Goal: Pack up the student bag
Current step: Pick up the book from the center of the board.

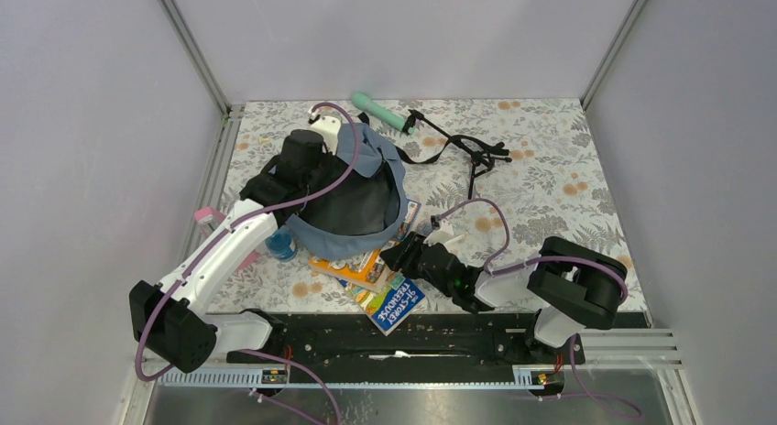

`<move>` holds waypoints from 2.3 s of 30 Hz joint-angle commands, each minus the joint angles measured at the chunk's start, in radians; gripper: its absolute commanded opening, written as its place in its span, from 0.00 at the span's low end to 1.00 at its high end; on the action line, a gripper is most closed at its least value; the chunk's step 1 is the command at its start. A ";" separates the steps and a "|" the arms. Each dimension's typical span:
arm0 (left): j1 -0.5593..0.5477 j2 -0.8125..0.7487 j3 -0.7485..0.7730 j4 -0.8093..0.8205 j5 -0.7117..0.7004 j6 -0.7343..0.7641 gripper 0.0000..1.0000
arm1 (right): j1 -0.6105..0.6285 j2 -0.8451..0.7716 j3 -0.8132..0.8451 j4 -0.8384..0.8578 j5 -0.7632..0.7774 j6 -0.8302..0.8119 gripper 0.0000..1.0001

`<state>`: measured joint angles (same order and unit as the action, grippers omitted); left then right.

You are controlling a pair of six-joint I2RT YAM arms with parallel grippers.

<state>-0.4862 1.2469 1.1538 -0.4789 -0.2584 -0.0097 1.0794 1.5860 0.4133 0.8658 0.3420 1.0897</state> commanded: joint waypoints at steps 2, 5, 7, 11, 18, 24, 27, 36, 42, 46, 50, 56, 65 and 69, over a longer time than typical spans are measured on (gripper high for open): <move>0.005 -0.010 0.055 0.046 0.021 -0.019 0.00 | 0.010 0.031 0.064 0.091 0.037 -0.020 0.54; 0.005 -0.010 0.058 0.043 0.021 -0.020 0.00 | 0.010 0.038 0.072 0.098 0.037 -0.024 0.47; 0.005 -0.012 0.060 0.041 0.021 -0.021 0.00 | 0.010 0.020 0.072 0.096 0.040 -0.039 0.34; 0.005 -0.013 0.076 0.026 0.022 -0.025 0.00 | 0.011 -0.058 0.061 0.067 0.063 -0.082 0.16; 0.005 0.021 0.186 -0.069 0.009 -0.039 0.00 | 0.011 -0.324 0.049 -0.102 0.094 -0.191 0.00; 0.013 0.032 0.198 -0.080 -0.018 -0.033 0.00 | 0.011 -0.589 0.049 -0.336 0.150 -0.260 0.00; 0.020 0.037 0.186 -0.077 -0.021 -0.030 0.00 | 0.012 -0.685 0.052 -0.430 0.147 -0.300 0.00; 0.031 0.067 0.147 -0.064 -0.052 -0.007 0.00 | 0.012 -0.752 0.326 -0.947 0.041 -0.526 0.00; 0.034 0.077 0.144 -0.090 -0.163 0.027 0.00 | 0.010 -0.681 0.597 -1.257 -0.086 -0.647 0.00; 0.034 0.070 0.149 -0.091 -0.132 0.020 0.00 | 0.010 -0.545 0.822 -1.494 -0.219 -0.698 0.00; 0.034 0.065 0.150 -0.094 -0.129 0.020 0.00 | 0.010 -0.429 0.956 -1.629 -0.311 -0.736 0.00; 0.034 0.057 0.149 -0.095 -0.124 0.019 0.00 | 0.011 -0.294 1.021 -1.680 -0.387 -0.777 0.00; 0.036 0.054 0.150 -0.095 -0.118 0.019 0.00 | 0.025 -0.206 0.970 -1.593 -0.357 -0.815 0.00; 0.037 0.052 0.149 -0.095 -0.118 0.019 0.00 | 0.034 -0.177 0.961 -1.587 -0.358 -0.821 0.06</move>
<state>-0.4568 1.3289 1.2892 -0.6060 -0.3527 0.0029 1.0920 1.3811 1.3769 -0.7719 0.0059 0.2947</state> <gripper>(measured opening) 0.010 0.325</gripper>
